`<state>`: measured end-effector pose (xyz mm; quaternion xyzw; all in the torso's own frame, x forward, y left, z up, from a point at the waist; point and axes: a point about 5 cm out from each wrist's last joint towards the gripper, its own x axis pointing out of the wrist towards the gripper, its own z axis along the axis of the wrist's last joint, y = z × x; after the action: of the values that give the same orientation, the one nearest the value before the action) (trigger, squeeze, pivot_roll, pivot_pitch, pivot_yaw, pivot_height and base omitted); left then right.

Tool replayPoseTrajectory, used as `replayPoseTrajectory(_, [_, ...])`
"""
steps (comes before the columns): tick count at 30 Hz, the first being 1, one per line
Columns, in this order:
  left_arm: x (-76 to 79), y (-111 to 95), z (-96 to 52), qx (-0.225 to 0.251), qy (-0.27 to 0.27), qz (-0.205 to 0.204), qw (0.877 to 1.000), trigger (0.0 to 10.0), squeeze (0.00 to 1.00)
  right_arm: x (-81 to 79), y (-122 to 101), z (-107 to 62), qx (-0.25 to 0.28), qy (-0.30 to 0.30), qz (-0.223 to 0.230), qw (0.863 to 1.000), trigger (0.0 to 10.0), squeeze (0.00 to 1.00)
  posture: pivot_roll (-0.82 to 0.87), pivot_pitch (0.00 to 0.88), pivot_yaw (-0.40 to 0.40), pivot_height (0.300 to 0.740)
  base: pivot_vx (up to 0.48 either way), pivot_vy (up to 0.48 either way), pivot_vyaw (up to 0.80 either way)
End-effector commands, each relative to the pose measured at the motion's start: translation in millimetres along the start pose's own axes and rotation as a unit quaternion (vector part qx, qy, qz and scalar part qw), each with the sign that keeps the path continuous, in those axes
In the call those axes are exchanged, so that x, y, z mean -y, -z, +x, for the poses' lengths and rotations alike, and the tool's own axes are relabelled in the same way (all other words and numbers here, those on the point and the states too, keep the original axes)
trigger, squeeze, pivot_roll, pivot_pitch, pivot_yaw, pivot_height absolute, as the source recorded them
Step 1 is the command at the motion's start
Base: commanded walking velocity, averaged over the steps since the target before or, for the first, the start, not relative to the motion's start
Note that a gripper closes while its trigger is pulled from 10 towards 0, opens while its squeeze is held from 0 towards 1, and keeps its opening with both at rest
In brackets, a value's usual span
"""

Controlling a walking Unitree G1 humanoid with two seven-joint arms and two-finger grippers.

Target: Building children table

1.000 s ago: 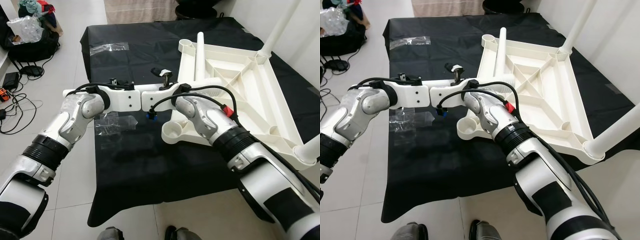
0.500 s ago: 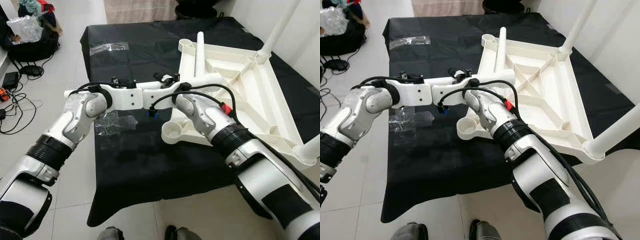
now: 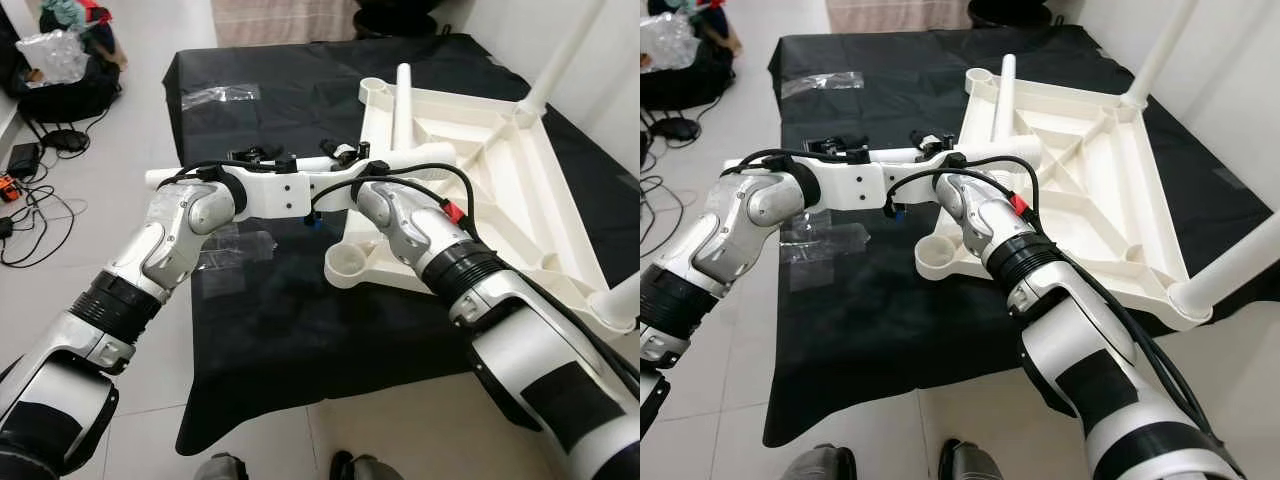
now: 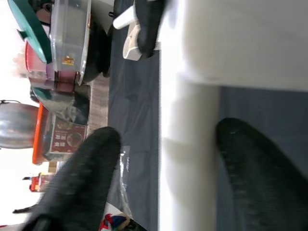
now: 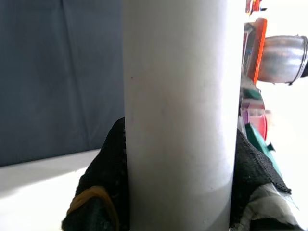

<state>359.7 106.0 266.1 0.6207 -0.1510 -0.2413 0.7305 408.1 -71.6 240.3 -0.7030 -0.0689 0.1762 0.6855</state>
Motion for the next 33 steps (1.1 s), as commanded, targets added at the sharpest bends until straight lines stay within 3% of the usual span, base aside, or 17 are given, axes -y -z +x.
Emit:
replayPoseTrajectory(1, [-7.5, -3, -2.3, 0.003, 0.002, 0.020, 1.000, 10.0, 0.00, 14.1, -1, 0.4, 0.003, 0.033, 0.006, 0.999, 0.0, 0.00, 0.02, 0.122, -0.050, 0.740, 0.000, 0.000, 0.00])
replayPoseTrajectory(5, [-11.7, -3, -3.0, 0.001, -0.014, 0.036, 0.999, 10.0, 0.00, 19.6, -1, 0.7, 0.002, 0.045, 0.007, 0.999, 0.0, 0.00, 0.02, 0.123, -0.053, 0.740, 0.000, 0.000, 0.00])
replayPoseTrajectory(9, [-48.0, -6, -9.9, -0.011, -0.148, 0.082, 0.986, 10.0, 0.00, 27.6, 10, 0.9, -0.020, 0.076, 0.019, 0.997, 0.0, 0.00, 0.02, 0.120, -0.054, 0.740, 0.000, 0.000, 0.00])
replayPoseTrajectory(14, [-62.5, -11, -18.7, 0.008, -0.192, 0.079, 0.978, 10.0, 0.00, 34.5, 21, -0.6, -0.040, 0.112, 0.040, 0.992, 0.0, 0.00, 0.02, 0.118, -0.055, 0.740, 0.000, 0.000, 0.00])
replayPoseTrajectory(16, [-71.9, -9, -28.1, -0.006, -0.245, 0.030, 0.969, 10.0, 0.00, 41.7, 33, -2.9, -0.058, 0.144, 0.084, 0.984, 0.0, 0.00, 0.02, 0.119, -0.055, 0.740, 0.000, 0.000, 0.00])
replayPoseTrajectory(18, [-74.1, -10, -31.6, -0.007, -0.263, 0.026, 0.964, 10.0, 0.00, 44.6, 37, -4.0, -0.062, 0.157, 0.111, 0.979, 0.0, 0.00, 0.02, 0.117, -0.057, 0.740, 0.000, 0.000, 0.00])
replayPoseTrajectory(19, [-76.3, -12, -36.7, 0.001, -0.286, 0.018, 0.958, 10.0, 0.00, 50.4, 43, -6.0, -0.065, 0.177, 0.164, 0.968, 0.0, 0.00, 0.03, 0.117, -0.060, 0.740, 0.000, 0.000, 0.00])
replayPoseTrajectory(22, [-77.6, -14, -40.1, 0.006, -0.301, 0.015, 0.953, 10.0, 0.00, 54.2, 47, -7.5, -0.067, 0.191, 0.199, 0.959, 0.0, 0.00, 0.03, 0.117, -0.060, 0.740, 0.000, 0.000, 0.00])
replayPoseTrajectory(24, [-77.8, -22, -48.6, 0.026, -0.338, -0.001, 0.941, 10.0, 0.00, 66.3, 53, -10.8, -0.056, 0.220, 0.267, 0.937, 0.0, 0.00, 0.03, 0.117, -0.060, 0.740, 0.000, 0.000, 0.00])
replayPoseTrajectory(25, [-75.0, -27, -54.2, 0.041, -0.364, -0.039, 0.930, 10.0, 0.00, 72.9, 53, -11.9, -0.034, 0.225, 0.346, 0.910, 0.0, 0.00, 0.03, 0.120, -0.060, 0.740, 0.000, 0.000, 0.00])
replayPoseTrajectory(26, [-75.0, -27, -54.2, 0.041, -0.364, -0.039, 0.930, 10.0, 0.00, 72.9, 53, -11.9, -0.034, 0.225, 0.346, 0.910, 0.0, 0.00, 0.03, 0.120, -0.060, 0.740, 0.000, 0.000, 0.00])
replayPoseTrajectory(27, [-71.6, -30, -58.4, 0.054, -0.382, -0.090, 0.918, 10.0, 0.00, 77.7, 54, -12.7, -0.017, 0.226, 0.412, 0.882, 0.0, 0.00, 0.03, 0.120, -0.060, 0.740, 0.000, 0.000, 0.00])
replayPoseTrajectory(28, [-71.6, -30, -58.4, 0.054, -0.382, -0.090, 0.918, 10.0, 0.00, 77.7, 54, -12.7, -0.017, 0.226, 0.412, 0.882, 0.0, 0.00, 0.03, 0.120, -0.060, 0.740, 0.000, 0.000, 0.00])
replayPoseTrajectory(29, [-66.1, -30, -63.8, 0.062, -0.399, -0.170, 0.899, 10.0, 0.00, 80.7, 54, -13.1, 0.003, 0.222, 0.466, 0.856, 0.0, 0.00, 0.03, 0.119, -0.062, 0.740, 0.000, 0.000, 0.00])
replayPoseTrajectory(31, [-66.1, -30, -63.8, 0.062, -0.399, -0.170, 0.899, 10.0, 0.00, 80.7, 54, -13.1, 0.003, 0.222, 0.466, 0.856, 0.0, 0.00, 0.03, 0.119, -0.062, 0.740, 0.000, 0.000, 0.00])
replayPoseTrajectory(32, [-57.7, -27, -67.8, 0.067, -0.398, -0.258, 0.878, 10.0, 0.00, 83.6, 54, -13.5, 0.025, 0.217, 0.527, 0.822, 0.0, 0.00, 0.03, 0.121, -0.065, 0.740, 0.000, 0.000, 0.00])
replayPoseTrajectory(33, [-57.7, -27, -67.8, 0.067, -0.398, -0.258, 0.878, 10.0, 0.00, 83.6, 54, -13.5, 0.025, 0.217, 0.527, 0.822, 0.0, 0.00, 0.03, 0.121, -0.065, 0.740, 0.000, 0.000, 0.00])
